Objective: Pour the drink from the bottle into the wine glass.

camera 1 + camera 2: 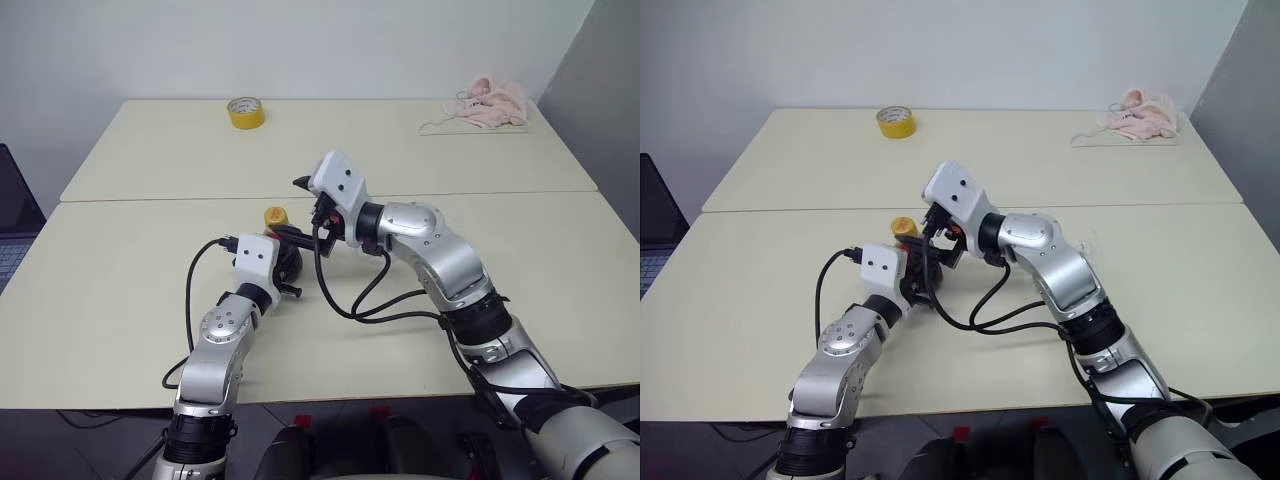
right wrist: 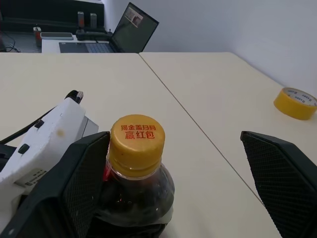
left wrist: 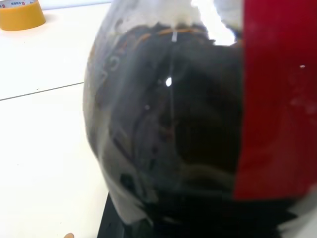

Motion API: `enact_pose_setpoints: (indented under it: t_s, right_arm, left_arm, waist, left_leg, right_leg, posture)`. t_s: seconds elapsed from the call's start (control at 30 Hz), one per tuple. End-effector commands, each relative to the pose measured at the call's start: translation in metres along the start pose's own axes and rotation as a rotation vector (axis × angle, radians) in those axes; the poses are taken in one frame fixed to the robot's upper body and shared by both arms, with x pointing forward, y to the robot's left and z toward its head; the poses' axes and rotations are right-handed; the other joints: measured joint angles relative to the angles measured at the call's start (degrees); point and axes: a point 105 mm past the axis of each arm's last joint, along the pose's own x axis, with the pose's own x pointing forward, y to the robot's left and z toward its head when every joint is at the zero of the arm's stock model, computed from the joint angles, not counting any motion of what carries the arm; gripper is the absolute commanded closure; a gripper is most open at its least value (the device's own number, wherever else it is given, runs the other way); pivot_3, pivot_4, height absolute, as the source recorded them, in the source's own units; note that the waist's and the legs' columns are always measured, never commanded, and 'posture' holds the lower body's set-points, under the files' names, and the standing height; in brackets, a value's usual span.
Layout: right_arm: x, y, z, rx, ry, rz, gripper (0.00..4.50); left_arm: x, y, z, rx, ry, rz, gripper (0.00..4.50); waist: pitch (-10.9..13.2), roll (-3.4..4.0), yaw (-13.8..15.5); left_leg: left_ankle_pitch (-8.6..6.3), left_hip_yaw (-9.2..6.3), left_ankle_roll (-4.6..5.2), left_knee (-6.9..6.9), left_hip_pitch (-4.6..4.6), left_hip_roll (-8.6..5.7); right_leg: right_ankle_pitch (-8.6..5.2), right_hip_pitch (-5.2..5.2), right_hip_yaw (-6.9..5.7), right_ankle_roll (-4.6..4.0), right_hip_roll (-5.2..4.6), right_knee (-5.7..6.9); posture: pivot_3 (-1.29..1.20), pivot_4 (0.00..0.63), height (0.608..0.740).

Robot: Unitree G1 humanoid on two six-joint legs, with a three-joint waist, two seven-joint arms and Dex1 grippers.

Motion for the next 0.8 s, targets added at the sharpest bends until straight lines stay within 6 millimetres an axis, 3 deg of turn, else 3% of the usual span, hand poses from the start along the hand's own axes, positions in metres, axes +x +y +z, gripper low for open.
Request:
enact_pose_setpoints:
  t_s: [0.03,0.53,0.8]
  right_arm:
    - [-0.012,-0.011,0.013,-0.004,-0.046,-0.040,0.00]
    - [-0.037,-0.020,0.004,0.042,0.013,-0.047,0.00]
    - [-0.019,0.012,0.026,0.183,-0.007,0.086,0.00]
  left_arm:
    - [-0.001,-0.001,0.021,0.017,-0.083,-0.004,3.73]
    - [-0.001,-0.002,0.020,0.015,-0.082,-0.010,3.73]
    - [-0.002,-0.001,0.019,0.014,-0.077,-0.006,3.73]
  waist:
    - [0.0,0.00,0.0]
    - [0.0,0.00,0.1]
    - [0.0,0.00,0.0]
  left_leg:
    - [0.00,0.00,0.00,0.00,0.00,0.00]
    - [0.00,0.02,0.00,0.00,-0.01,0.00]
    - [0.00,0.00,0.00,-0.01,-0.01,0.02]
  right_leg:
    - [0.00,0.00,0.00,0.00,0.00,0.00]
    - [0.00,0.01,0.01,0.00,0.00,-0.01]
    - [0.00,-0.01,0.01,0.00,0.00,0.01]
  posture:
    - [0.00,0.150,0.740]
    - [0.00,0.150,0.740]
    - [0.00,0.150,0.740]
